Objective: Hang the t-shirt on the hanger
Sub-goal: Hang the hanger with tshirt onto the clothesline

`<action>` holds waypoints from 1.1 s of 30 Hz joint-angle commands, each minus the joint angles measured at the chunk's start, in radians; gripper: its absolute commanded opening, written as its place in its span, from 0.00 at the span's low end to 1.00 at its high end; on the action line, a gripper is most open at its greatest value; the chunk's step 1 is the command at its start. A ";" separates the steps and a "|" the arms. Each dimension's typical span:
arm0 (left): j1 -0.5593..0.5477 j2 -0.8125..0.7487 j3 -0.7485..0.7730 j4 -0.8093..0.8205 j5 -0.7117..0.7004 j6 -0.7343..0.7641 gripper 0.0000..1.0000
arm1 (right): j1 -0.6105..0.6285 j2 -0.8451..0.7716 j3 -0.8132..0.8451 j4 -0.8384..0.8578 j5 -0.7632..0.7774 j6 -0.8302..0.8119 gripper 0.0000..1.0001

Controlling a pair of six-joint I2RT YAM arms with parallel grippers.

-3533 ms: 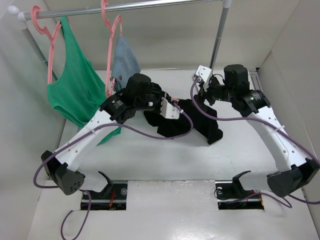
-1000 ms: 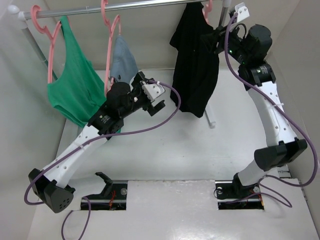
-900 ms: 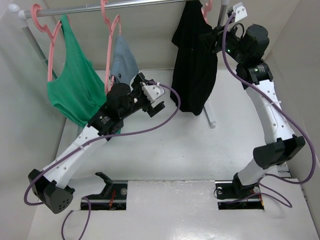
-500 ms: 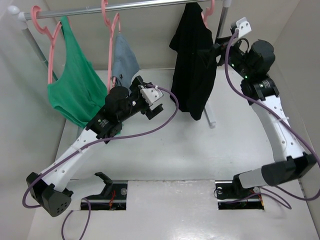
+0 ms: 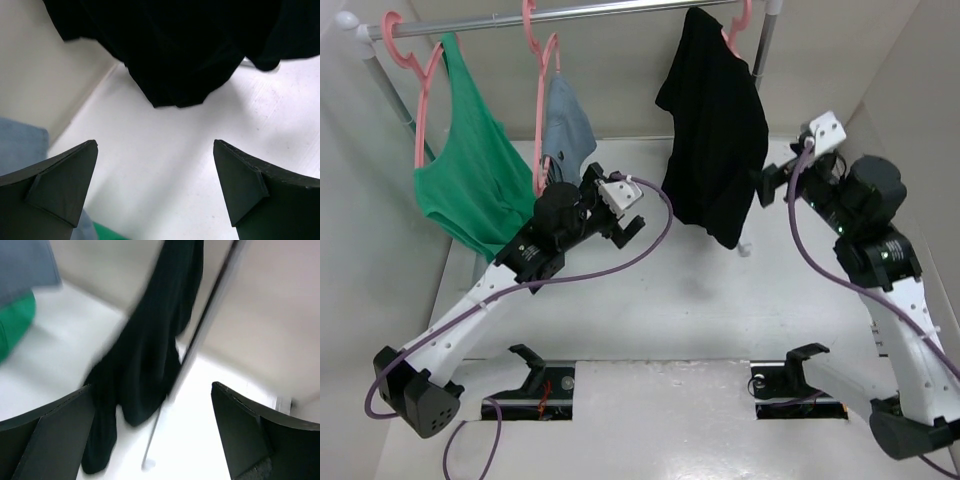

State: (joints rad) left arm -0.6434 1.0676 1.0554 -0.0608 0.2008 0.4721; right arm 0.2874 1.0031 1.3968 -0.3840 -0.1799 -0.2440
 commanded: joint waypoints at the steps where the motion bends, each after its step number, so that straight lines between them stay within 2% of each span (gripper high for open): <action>1: 0.002 -0.046 -0.066 0.035 -0.061 -0.116 1.00 | -0.024 -0.092 -0.160 -0.066 0.063 0.011 1.00; 5: 0.002 -0.087 -0.188 0.074 -0.170 -0.246 1.00 | -0.056 -0.207 -0.428 -0.046 0.163 0.135 1.00; 10: 0.002 -0.132 -0.378 0.168 -0.311 -0.383 1.00 | -0.102 -0.337 -0.756 0.083 0.217 0.288 1.00; 14: 0.002 -0.175 -0.517 0.294 -0.377 -0.418 1.00 | -0.120 -0.374 -0.884 0.157 0.261 0.386 1.00; 23: 0.011 -0.219 -0.724 0.463 -0.360 -0.391 1.00 | -0.120 -0.314 -0.914 0.169 0.414 0.497 1.00; 27: 0.021 -0.239 -0.781 0.484 -0.386 -0.402 1.00 | -0.120 -0.273 -0.914 0.158 0.376 0.456 1.00; 29: 0.030 -0.248 -0.799 0.484 -0.341 -0.402 1.00 | -0.120 -0.259 -0.914 0.169 0.353 0.446 1.00; 33: 0.030 -0.248 -0.808 0.503 -0.340 -0.392 1.00 | -0.120 -0.248 -0.923 0.178 0.353 0.446 1.00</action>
State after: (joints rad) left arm -0.6189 0.8410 0.2558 0.3630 -0.1543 0.0814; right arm 0.1749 0.7586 0.4747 -0.2714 0.1787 0.2024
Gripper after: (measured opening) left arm 0.997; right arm 0.995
